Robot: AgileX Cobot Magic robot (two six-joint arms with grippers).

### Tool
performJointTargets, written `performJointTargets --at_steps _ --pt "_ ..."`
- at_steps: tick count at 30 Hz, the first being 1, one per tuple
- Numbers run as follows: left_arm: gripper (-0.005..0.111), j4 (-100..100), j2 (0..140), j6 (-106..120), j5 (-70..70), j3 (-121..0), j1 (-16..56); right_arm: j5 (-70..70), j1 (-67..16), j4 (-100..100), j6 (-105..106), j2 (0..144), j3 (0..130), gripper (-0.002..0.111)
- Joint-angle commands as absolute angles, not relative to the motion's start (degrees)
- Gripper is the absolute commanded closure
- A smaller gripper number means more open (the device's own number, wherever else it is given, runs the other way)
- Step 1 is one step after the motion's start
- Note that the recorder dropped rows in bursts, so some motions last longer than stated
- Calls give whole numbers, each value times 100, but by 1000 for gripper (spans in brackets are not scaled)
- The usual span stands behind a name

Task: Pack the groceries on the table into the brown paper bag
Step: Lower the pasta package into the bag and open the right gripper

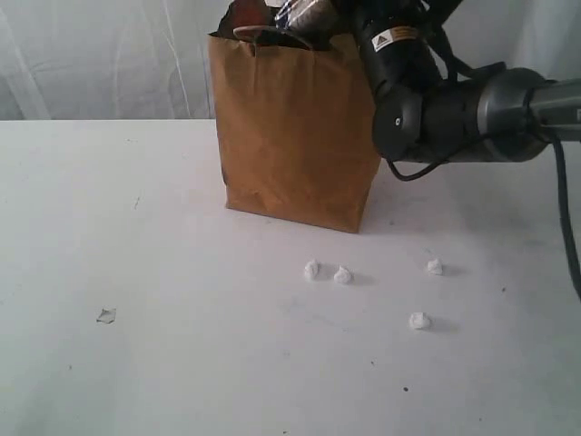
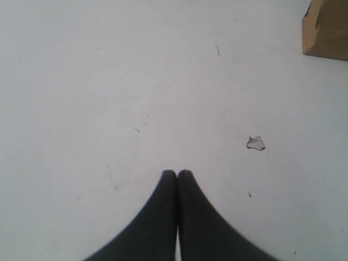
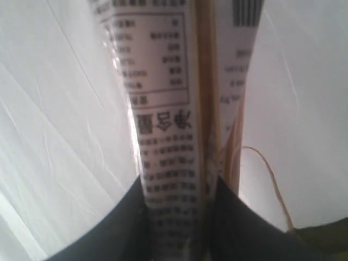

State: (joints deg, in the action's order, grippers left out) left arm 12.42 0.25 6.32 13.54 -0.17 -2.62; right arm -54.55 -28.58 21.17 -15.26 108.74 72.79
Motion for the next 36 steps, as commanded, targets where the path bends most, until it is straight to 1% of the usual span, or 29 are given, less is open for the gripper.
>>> performJointTargets --at_steps 1,9,10,16,18,21,23,24,36 --pt "107 1284 0 626 1333 0 -272 -5496 -2797 1872 -576 10771 7458 108" --pt "107 1284 0 626 1333 0 -272 -4347 -2797 1068 137 10786 7484 108" --pt "107 1284 0 626 1333 0 -272 -4323 -2797 773 271 10851 7484 108" --pt "107 1284 0 626 1333 0 -272 -4185 -2797 764 278 10955 7484 108" --pt "107 1284 0 626 1333 0 -272 -4185 -2797 764 278 10955 7484 101" --pt "107 1284 0 626 1333 0 -272 -4185 -2797 764 278 10955 7484 74" --pt "107 1284 0 626 1333 0 -272 -4185 -2797 764 278 10955 7484 62" --pt "107 1284 0 626 1333 0 -272 -4173 -2797 764 278 10955 7484 60" --pt "107 1284 0 626 1333 0 -272 -4148 -2797 778 278 10955 7484 60"
